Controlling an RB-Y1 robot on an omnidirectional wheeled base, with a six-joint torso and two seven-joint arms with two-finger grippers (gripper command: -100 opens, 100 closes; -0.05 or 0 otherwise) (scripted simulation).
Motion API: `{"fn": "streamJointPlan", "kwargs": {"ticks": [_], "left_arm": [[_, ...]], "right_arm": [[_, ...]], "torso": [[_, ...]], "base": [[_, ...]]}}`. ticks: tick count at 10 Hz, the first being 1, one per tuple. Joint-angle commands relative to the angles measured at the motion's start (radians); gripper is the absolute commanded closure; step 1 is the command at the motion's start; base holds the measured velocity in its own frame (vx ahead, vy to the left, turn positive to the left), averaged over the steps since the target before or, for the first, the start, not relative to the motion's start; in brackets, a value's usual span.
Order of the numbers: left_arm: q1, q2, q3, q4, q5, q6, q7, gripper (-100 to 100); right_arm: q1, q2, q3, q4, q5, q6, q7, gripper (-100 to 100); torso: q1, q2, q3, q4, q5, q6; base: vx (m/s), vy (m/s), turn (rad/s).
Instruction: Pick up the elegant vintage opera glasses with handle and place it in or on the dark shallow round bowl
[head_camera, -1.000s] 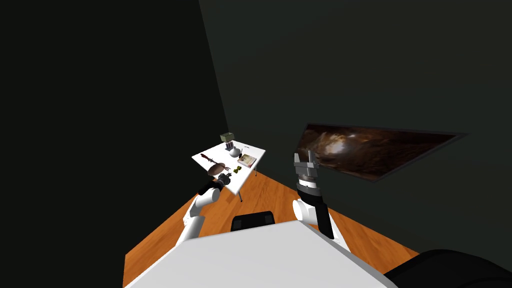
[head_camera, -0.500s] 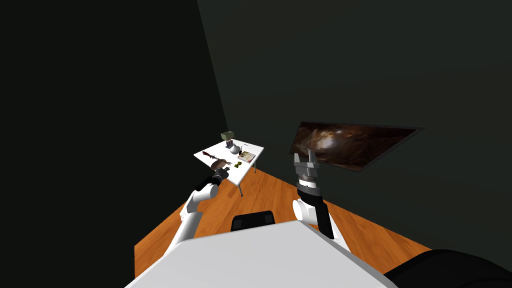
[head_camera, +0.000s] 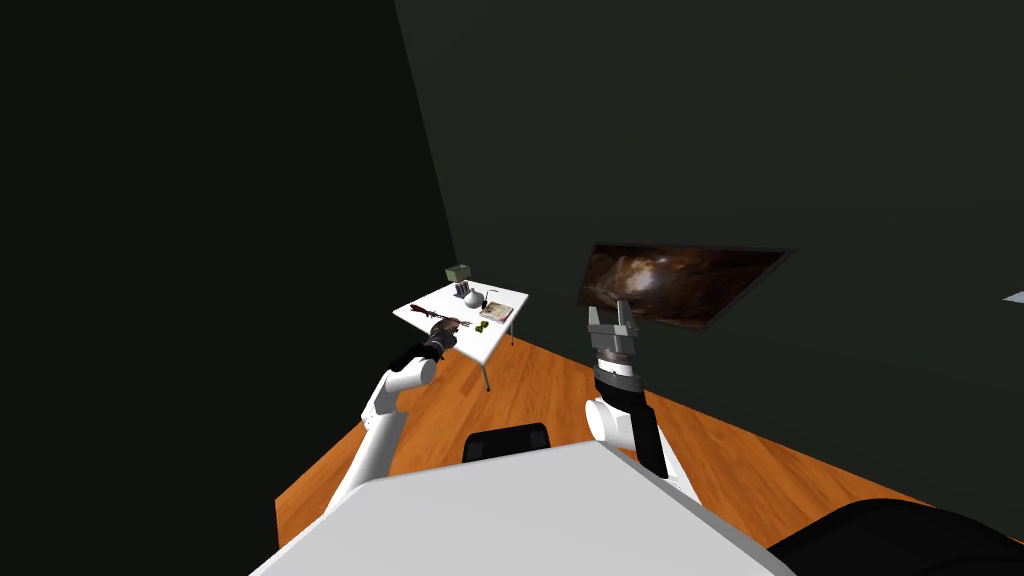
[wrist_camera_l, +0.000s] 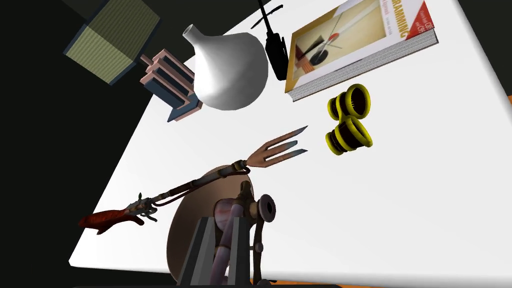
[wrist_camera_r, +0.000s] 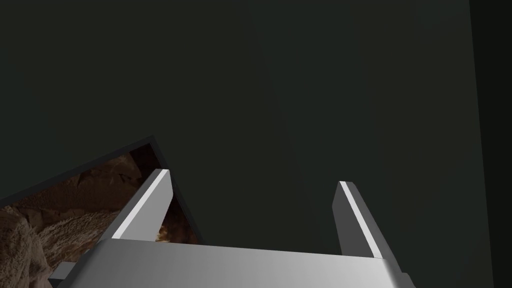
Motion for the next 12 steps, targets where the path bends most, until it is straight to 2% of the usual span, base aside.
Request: {"fn": "streamJointPlan", "kwargs": {"ticks": [1,4,12], "left_arm": [[-0.018,-0.005,0.015,0.014,-0.004,0.032,0.02,100],[-0.043,-0.006,0.038,0.037,-0.006,0.088,0.047,100],[-0.104,-0.002,0.099,0.105,-0.003,0.25,0.113,100]], "right_arm": [[0.0,0.0,0.0,0.0,0.0,0.0,0.0,0],[0.0,0.0,0.0,0.0,0.0,0.0,0.0,0],[0.0,0.0,0.0,0.0,0.0,0.0,0.0,0]], "torso": [[0.0,0.0,0.0,0.0,0.0,0.0],[-0.006,-0.008,-0.005,-0.002,-0.001,0.001],[-0.006,-0.008,-0.005,-0.003,-0.001,0.001]], "base": [[0.063,0.146,-0.055],[0.096,0.093,-0.04],[0.1,0.099,-0.046]]}}
